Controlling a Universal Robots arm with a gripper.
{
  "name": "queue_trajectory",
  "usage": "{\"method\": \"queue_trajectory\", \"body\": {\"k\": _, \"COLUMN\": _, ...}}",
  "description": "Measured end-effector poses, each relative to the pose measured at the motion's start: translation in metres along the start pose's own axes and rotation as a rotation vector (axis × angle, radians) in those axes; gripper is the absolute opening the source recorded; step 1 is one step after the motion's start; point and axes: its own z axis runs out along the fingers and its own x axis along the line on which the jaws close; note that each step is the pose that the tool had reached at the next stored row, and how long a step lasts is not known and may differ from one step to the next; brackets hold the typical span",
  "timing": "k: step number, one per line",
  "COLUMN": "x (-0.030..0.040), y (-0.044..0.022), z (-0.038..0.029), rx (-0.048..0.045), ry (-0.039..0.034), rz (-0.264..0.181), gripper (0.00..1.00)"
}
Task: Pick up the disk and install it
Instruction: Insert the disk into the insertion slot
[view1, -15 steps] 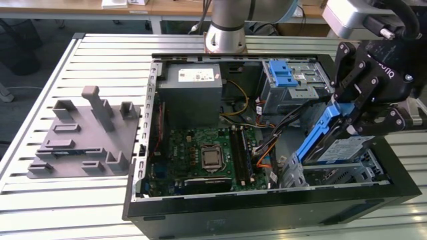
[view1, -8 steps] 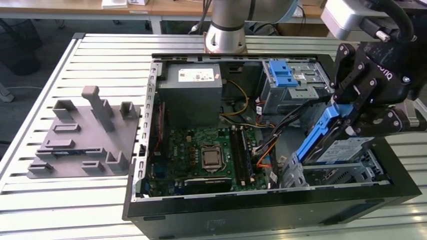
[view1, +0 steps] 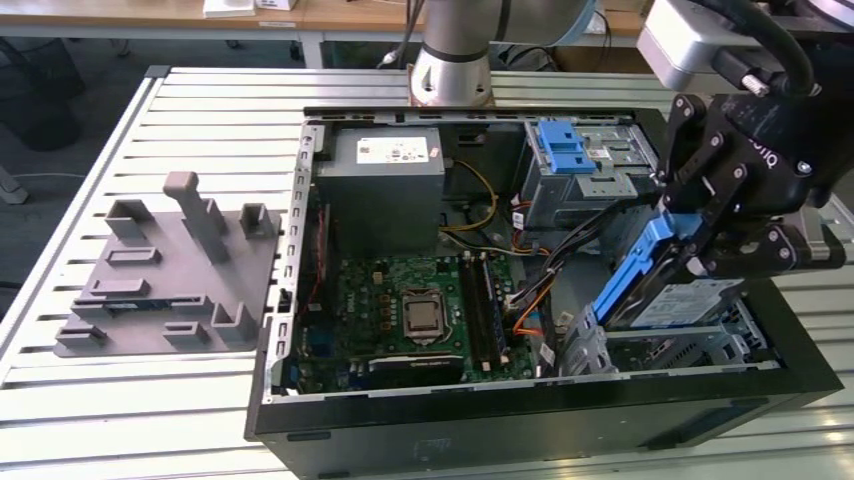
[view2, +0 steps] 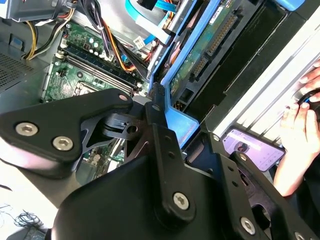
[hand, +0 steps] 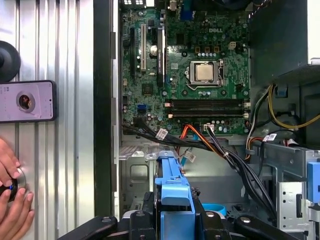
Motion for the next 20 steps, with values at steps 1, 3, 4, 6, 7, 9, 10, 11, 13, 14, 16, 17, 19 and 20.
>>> {"method": "queue_trajectory", "body": {"k": 1, "x": 0.0000, "y": 0.0000, "z": 0.0011, "rx": 0.0000, "ry": 0.0000, "rz": 0.000, "gripper": 0.36}}
{"method": "queue_trajectory", "body": {"k": 3, "x": 0.0000, "y": -0.0001, "z": 0.0033, "rx": 0.0000, "ry": 0.0000, "rz": 0.000, "gripper": 0.36}}
{"method": "queue_trajectory", "body": {"k": 4, "x": 0.0000, "y": -0.0001, "z": 0.0044, "rx": 0.0000, "ry": 0.0000, "rz": 0.000, "gripper": 0.36}}
{"method": "queue_trajectory", "body": {"k": 6, "x": 0.0001, "y": -0.0001, "z": 0.0060, "rx": 0.0000, "ry": 0.0001, "rz": 0.000, "gripper": 0.36}}
{"method": "queue_trajectory", "body": {"k": 7, "x": 0.0001, "y": -0.0001, "z": 0.0063, "rx": 0.0000, "ry": 0.0001, "rz": 0.000, "gripper": 0.36}}
{"method": "queue_trajectory", "body": {"k": 9, "x": 0.0001, "y": -0.0001, "z": 0.0063, "rx": 0.0000, "ry": 0.0003, "rz": 0.000, "gripper": 0.36}}
{"method": "queue_trajectory", "body": {"k": 10, "x": 0.0001, "y": -0.0001, "z": 0.0063, "rx": 0.0000, "ry": 0.0003, "rz": 0.000, "gripper": 0.36}}
{"method": "queue_trajectory", "body": {"k": 11, "x": 0.0001, "y": -0.0001, "z": 0.0064, "rx": 0.0000, "ry": 0.0003, "rz": 0.000, "gripper": 0.36}}
{"method": "queue_trajectory", "body": {"k": 13, "x": 0.0001, "y": -0.0001, "z": 0.0064, "rx": 0.0001, "ry": 0.0004, "rz": 0.000, "gripper": 0.36}}
{"method": "queue_trajectory", "body": {"k": 14, "x": 0.0001, "y": -0.0001, "z": 0.0063, "rx": 0.0000, "ry": 0.0007, "rz": 0.000, "gripper": 0.38}}
{"method": "queue_trajectory", "body": {"k": 16, "x": 0.0001, "y": -0.0001, "z": 0.0065, "rx": 0.0000, "ry": 0.0006, "rz": 0.000, "gripper": 0.44}}
{"method": "queue_trajectory", "body": {"k": 17, "x": 0.0001, "y": -0.0001, "z": 0.0070, "rx": 0.0000, "ry": 0.0004, "rz": 0.000, "gripper": 0.44}}
{"method": "queue_trajectory", "body": {"k": 19, "x": 0.0002, "y": -0.0002, "z": 0.0099, "rx": 0.0000, "ry": 0.0002, "rz": 0.000, "gripper": 0.44}}
{"method": "queue_trajectory", "body": {"k": 20, "x": 0.0002, "y": -0.0002, "z": 0.0117, "rx": 0.0000, "ry": 0.0004, "rz": 0.000, "gripper": 0.44}}
